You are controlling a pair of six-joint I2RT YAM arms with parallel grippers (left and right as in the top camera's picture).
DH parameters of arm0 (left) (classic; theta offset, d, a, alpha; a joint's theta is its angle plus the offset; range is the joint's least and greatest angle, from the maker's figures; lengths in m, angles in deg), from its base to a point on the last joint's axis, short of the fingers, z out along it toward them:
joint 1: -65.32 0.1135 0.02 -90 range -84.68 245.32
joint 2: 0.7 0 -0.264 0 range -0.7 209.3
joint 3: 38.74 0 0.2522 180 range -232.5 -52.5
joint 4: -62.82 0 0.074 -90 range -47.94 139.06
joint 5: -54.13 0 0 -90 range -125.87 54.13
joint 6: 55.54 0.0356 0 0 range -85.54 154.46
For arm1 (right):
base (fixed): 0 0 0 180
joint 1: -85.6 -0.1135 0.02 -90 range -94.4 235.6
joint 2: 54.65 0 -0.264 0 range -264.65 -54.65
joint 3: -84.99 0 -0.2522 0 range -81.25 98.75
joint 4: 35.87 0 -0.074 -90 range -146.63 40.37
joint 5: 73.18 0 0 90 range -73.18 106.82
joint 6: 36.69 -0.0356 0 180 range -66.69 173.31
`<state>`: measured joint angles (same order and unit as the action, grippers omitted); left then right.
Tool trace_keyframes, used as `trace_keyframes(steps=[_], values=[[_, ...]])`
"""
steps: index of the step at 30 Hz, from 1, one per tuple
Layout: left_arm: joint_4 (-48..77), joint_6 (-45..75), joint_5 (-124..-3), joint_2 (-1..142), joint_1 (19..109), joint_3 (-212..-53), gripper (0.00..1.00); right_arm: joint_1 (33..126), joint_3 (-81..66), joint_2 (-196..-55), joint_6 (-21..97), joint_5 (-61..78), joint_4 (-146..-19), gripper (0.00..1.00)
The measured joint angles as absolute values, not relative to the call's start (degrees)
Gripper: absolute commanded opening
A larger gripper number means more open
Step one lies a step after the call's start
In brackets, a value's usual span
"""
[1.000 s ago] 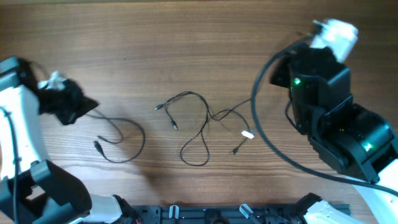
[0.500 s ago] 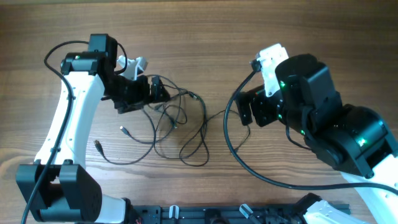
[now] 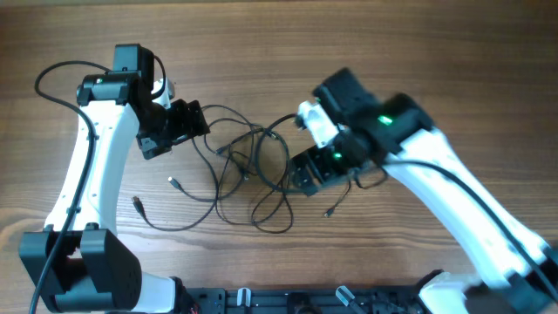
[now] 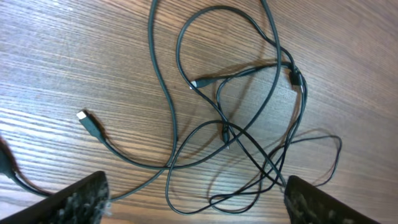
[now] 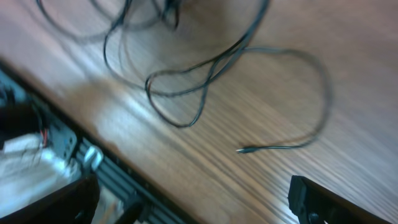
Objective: Untangle cables
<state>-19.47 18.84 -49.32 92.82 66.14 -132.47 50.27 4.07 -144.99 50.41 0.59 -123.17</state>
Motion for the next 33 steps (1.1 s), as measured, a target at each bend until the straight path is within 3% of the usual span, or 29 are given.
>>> trace_keyframes(steps=[6, 12, 14, 16, 21, 22, 23, 24, 28, 33], values=[[-18.25, 17.94, -44.88, 92.82, 66.14, -132.47, 0.98, 43.08, 3.59, -157.36, 60.07, -3.72, -121.29, 1.0], [-17.46, 17.77, -39.22, 92.82, 67.76, -132.47, 0.99, 40.74, 3.5, -162.02, 62.19, -2.84, -106.89, 0.98], [-17.5, 17.75, -38.5, 92.82, 68.74, -132.47, 0.99, 40.63, 3.41, -162.48, 62.04, -2.71, -102.3, 0.89], [-17.46, 17.75, -38.46, 92.82, 68.83, -132.47, 0.99, 40.37, 3.43, -163.42, 61.43, -2.6, -97.75, 0.74], [-17.26, 17.57, -38.48, 92.82, 68.83, -132.47, 0.96, 39.89, 3.43, -166.72, 56.53, -2.62, -92.51, 0.65], [-17.26, 17.57, -38.48, 92.82, 68.83, -132.47, 0.96, 39.89, 3.43, -167.55, 55.68, -2.62, -92.2, 0.56], [-17.31, 17.57, -38.48, 92.82, 68.83, -132.47, 0.96, 39.89, 3.41, -168.31, 54.94, -2.62, -92.29, 0.36], [-17.33, 17.57, -38.48, 92.82, 68.83, -132.47, 0.97, 39.86, 3.41, -168.82, 54.5, -2.62, -92.33, 0.04], [-17.5, 17.55, -38.52, 92.82, 68.83, -132.47, 1.0, 39.89, 3.59, -169.14, 50.06, -2.6, -95.17, 0.04], [-17.07, 17.55, -38.94, 92.82, 68.83, -132.47, 1.0, 39.89, 9.42, -168.71, 45.76, 0.63, -116.75, 0.04]])
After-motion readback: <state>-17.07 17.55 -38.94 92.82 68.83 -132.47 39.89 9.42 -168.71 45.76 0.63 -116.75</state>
